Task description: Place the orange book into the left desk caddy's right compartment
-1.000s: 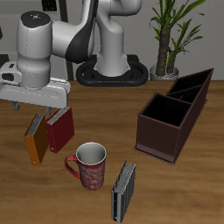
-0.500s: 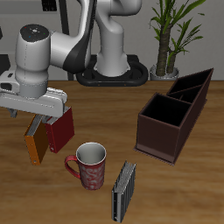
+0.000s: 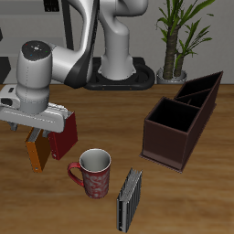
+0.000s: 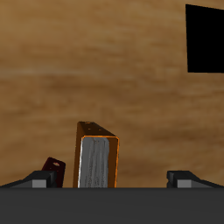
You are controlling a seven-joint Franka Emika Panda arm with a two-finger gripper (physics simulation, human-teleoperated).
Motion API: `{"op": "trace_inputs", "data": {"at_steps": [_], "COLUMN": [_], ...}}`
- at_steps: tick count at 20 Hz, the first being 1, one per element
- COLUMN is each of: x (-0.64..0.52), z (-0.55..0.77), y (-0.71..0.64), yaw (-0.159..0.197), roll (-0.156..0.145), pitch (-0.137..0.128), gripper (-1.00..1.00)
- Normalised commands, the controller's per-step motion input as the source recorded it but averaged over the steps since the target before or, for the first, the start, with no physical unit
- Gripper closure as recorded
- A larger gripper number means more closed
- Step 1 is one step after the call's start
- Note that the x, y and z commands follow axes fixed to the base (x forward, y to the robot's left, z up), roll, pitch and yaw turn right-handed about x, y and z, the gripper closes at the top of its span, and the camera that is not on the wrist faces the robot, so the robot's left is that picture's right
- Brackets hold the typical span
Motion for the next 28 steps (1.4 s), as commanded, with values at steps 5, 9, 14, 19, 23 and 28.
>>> {"op": "trace_inputs", "data": {"at_steps": [5, 9, 14, 19, 23, 28], "x": [0.05, 0.07, 0.03, 0.00, -0.07, -0.20], "z": [-0.34, -0.37, -0.20, -0.03, 0.27, 0.53], "y": [-0.12, 0.01, 0.04, 0.04, -0.04, -0.01], "yaw": [-0.028, 0.011, -0.020, -0.003, -0.021, -0.024], "roll": [-0.012, -0.007, 0.003, 0.005, -0.032, -0.024], "pitch": [0.036, 0.044, 0.023, 0.001, -0.023, -0.041], "gripper": [-1.00, 1.00, 1.00, 1.00, 1.00, 1.00]}}
